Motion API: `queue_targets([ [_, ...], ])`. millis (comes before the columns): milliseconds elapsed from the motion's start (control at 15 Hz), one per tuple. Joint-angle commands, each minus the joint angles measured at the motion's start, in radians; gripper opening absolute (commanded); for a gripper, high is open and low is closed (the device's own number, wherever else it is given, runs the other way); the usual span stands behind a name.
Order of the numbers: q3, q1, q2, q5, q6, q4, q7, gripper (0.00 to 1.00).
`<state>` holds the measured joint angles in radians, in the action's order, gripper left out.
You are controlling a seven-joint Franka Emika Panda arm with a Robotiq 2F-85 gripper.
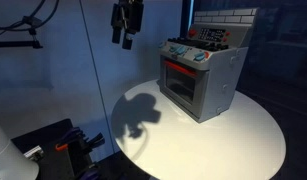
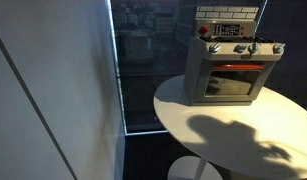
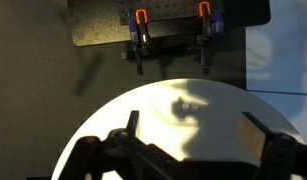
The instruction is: Turn the far right switch on the oven anticlockwise
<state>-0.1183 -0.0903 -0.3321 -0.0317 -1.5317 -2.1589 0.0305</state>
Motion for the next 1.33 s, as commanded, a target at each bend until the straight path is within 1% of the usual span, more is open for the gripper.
queue_targets([
  [0, 0.003, -0.004, 0.001, 0.001, 0.002, 0.002, 0.001, 1.00],
  [267, 0.003, -0.004, 0.000, 0.001, 0.002, 0.002, 0.001, 1.00],
  [667, 0.006, 0.001, 0.019, 0.025, -0.006, 0.063, -0.008, 1.00],
  [800, 0.011, 0.003, 0.029, 0.037, -0.025, 0.086, -0.015, 1.00],
  [1067, 0.020, 0.005, 0.079, 0.064, -0.111, 0.132, -0.049, 1.00],
  [1267, 0.025, 0.001, 0.141, 0.077, -0.209, 0.168, -0.096, 1.00],
])
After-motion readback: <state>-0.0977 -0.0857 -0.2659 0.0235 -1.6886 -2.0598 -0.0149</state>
